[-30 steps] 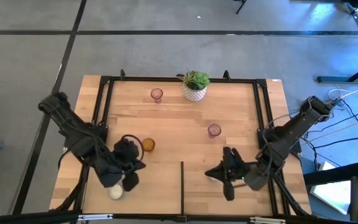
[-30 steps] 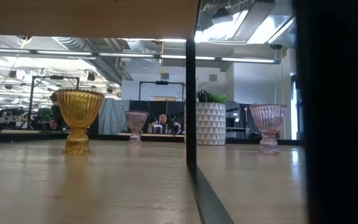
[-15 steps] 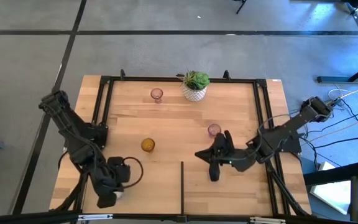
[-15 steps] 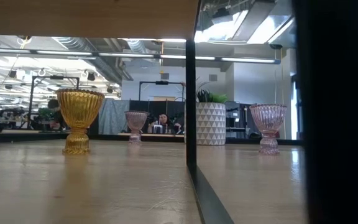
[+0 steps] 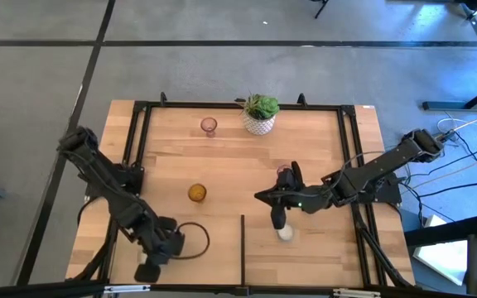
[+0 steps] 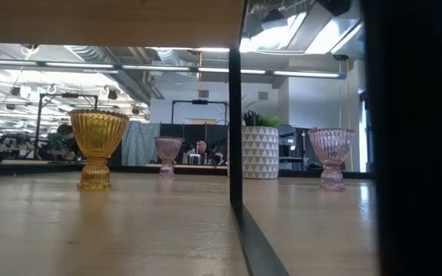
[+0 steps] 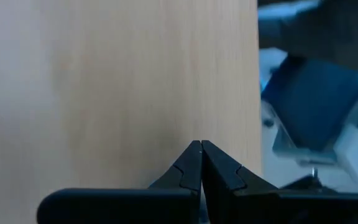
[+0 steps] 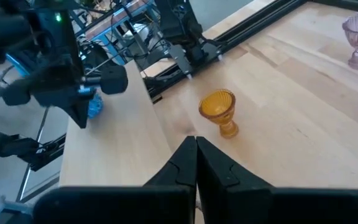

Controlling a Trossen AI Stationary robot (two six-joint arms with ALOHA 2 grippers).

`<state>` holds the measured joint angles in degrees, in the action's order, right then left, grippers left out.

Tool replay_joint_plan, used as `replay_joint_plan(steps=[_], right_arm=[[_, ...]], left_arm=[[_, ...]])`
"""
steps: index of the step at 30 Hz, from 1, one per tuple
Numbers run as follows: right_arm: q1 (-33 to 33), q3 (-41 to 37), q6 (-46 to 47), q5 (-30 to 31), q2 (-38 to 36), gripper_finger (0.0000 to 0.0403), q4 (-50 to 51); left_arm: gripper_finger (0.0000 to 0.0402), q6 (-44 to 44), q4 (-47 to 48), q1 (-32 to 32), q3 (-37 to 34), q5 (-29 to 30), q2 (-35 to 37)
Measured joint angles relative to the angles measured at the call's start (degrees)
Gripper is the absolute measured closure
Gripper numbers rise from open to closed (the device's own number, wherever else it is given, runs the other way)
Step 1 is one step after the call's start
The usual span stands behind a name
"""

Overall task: Pick & Place candle stick holders
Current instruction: Put the top blue scented candle on the shelf

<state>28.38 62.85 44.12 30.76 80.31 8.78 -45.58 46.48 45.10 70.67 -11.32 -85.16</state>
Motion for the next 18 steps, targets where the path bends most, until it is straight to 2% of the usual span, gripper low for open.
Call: replay_joint_plan(steps=[5,18], right_arm=[[0.0,0.0,0.0,-0.1,0.0,0.0399,0.0],[0.0,0.0,0.4,0.1,0.0,0.0399,0.0]], left_arm=[[0.0400,0.4,0.3,0.6,0.0,-0.7,-0.2],[0.0400,-4.1,8.0,3.6,0.1,-4.5,3.8]])
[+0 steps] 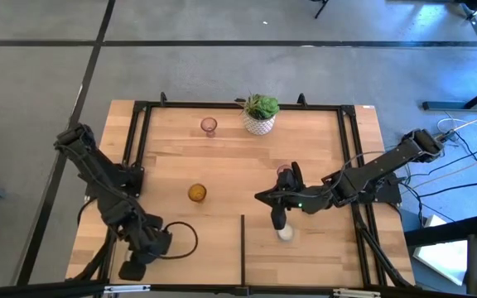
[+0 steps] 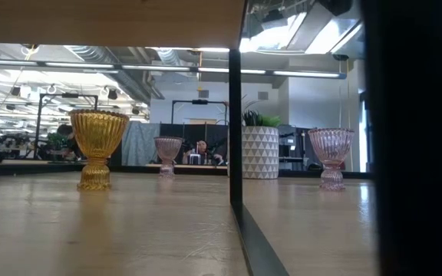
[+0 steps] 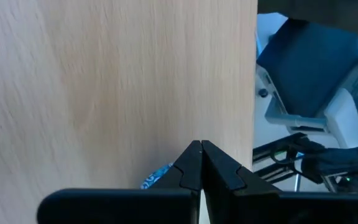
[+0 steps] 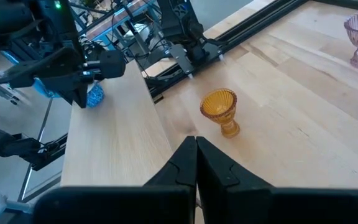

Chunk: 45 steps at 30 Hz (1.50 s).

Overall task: Pick & Place candle stick holders
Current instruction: Put the top blue scented candle on the shelf

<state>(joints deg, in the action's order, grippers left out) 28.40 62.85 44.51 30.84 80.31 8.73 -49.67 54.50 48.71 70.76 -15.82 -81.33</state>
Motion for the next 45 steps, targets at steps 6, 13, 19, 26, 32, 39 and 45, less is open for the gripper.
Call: replay_joint_plan(steps=[6,13,19,26,32,39,45], right_arm=[[0.0,0.0,0.0,0.0,0.0,0.0399,0.0],[-0.2,0.0,0.0,0.0,0.0,0.0399,0.0],[-0.7,0.0,0.0,0.1,0.0,0.0399,0.0],[-1.6,0.0,-0.2,0.1,0.0,0.0399,0.0],[-2.7,0.0,-0.3,0.0,0.0,0.0399,0.0],[-3.0,0.0,-0.4,0.0,0.0,0.0399,0.0],[-3.0,0.0,-0.4,0.0,0.0,0.0399,0.0]], left_arm=[[0.0400,-0.8,4.4,2.0,0.0,-1.2,0.1],[0.0400,-5.0,0.2,2.7,1.5,-1.1,0.9],[0.0400,-11.3,1.6,5.9,7.0,-2.7,1.0],[0.0400,-20.3,1.1,12.5,7.3,-2.5,-0.4],[0.0400,-21.9,2.8,14.4,7.3,0.7,-2.8],[0.0400,-22.7,6.6,15.9,7.3,0.9,-4.1],[0.0400,-23.1,8.8,16.1,7.3,2.2,-4.1]])
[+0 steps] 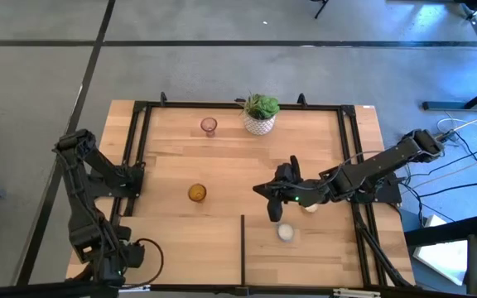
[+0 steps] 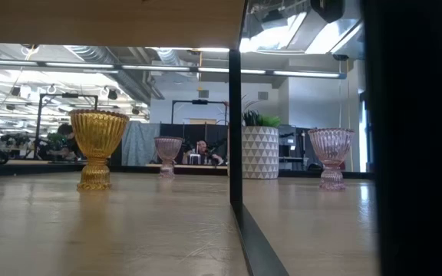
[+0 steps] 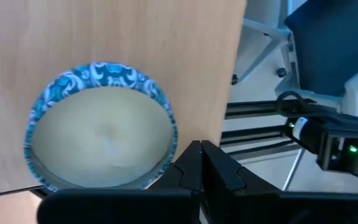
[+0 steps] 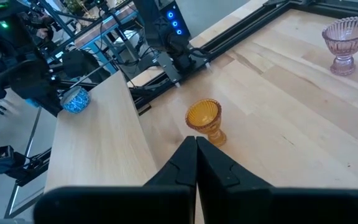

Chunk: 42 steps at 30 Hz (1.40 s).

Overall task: Pick & Place candle stick holders
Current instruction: Put the top blue scented candle on the shelf, then put the bottom pink glass on the shelf

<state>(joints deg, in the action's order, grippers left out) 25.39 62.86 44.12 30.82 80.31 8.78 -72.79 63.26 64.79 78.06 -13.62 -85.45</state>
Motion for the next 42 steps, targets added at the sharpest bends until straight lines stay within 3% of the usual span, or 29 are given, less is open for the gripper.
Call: replay_joint_plan(steps=[28,31,36,42], right_arm=[[0.0,0.0,0.0,-1.0,0.0,0.0399,0.2],[0.0,0.0,0.0,-1.1,0.0,0.0399,0.5],[0.0,0.0,0.0,-1.1,0.0,0.0399,1.6],[0.1,0.0,0.6,-3.1,0.0,0.0399,5.2]], left_arm=[[0.0400,-1.3,1.4,-0.6,2.4,2.4,0.9],[0.0400,-1.0,2.2,-1.7,5.4,7.8,2.1],[0.0400,-0.4,5.2,-4.4,9.8,22.5,5.3],[0.0400,0.8,6.6,-6.5,9.3,39.5,9.2]])
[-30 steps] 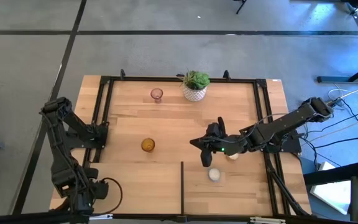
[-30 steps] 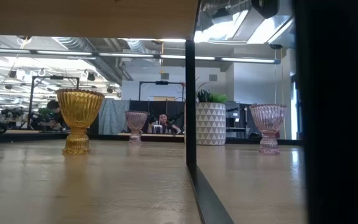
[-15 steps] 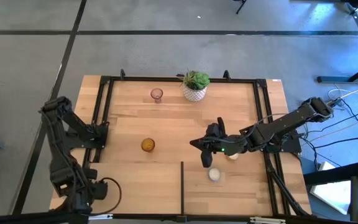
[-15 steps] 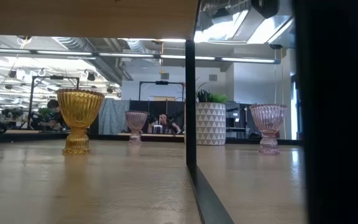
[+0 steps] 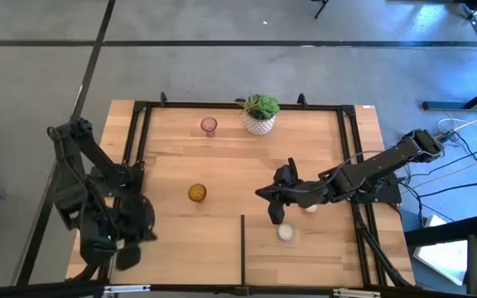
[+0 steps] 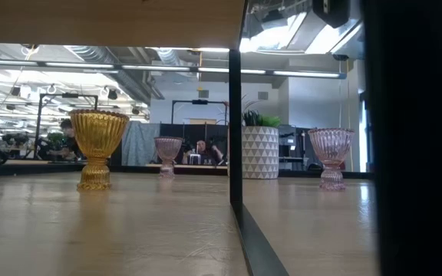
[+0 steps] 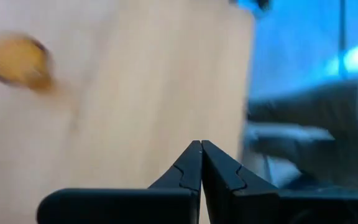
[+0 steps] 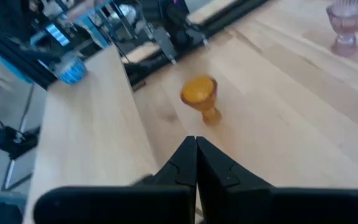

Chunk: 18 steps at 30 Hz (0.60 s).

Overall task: Pick & Place candle stick holders
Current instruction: Put the bottom pink glass on the shelf

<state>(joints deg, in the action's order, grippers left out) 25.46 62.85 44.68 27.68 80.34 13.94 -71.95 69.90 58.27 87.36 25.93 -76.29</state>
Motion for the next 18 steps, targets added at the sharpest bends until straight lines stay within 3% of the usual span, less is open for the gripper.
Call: replay_joint_plan(steps=[5,9,13,18], right_arm=[[0.2,0.0,2.7,-1.2,-0.2,0.0399,4.5],[0.5,0.0,2.9,-2.9,-0.8,0.0399,6.4],[0.6,0.4,2.6,-2.9,-2.1,0.0399,9.0],[0.4,3.7,2.4,-2.3,-4.3,0.0399,15.1]], left_arm=[[0.0400,-0.3,1.5,-2.4,-2.9,13.4,0.7],[0.0400,-0.7,1.5,-5.2,-6.5,18.9,0.7],[0.0400,-0.6,1.4,-9.1,-10.3,20.1,0.7],[0.0400,4.4,-2.4,-14.5,-12.5,15.8,0.7]])
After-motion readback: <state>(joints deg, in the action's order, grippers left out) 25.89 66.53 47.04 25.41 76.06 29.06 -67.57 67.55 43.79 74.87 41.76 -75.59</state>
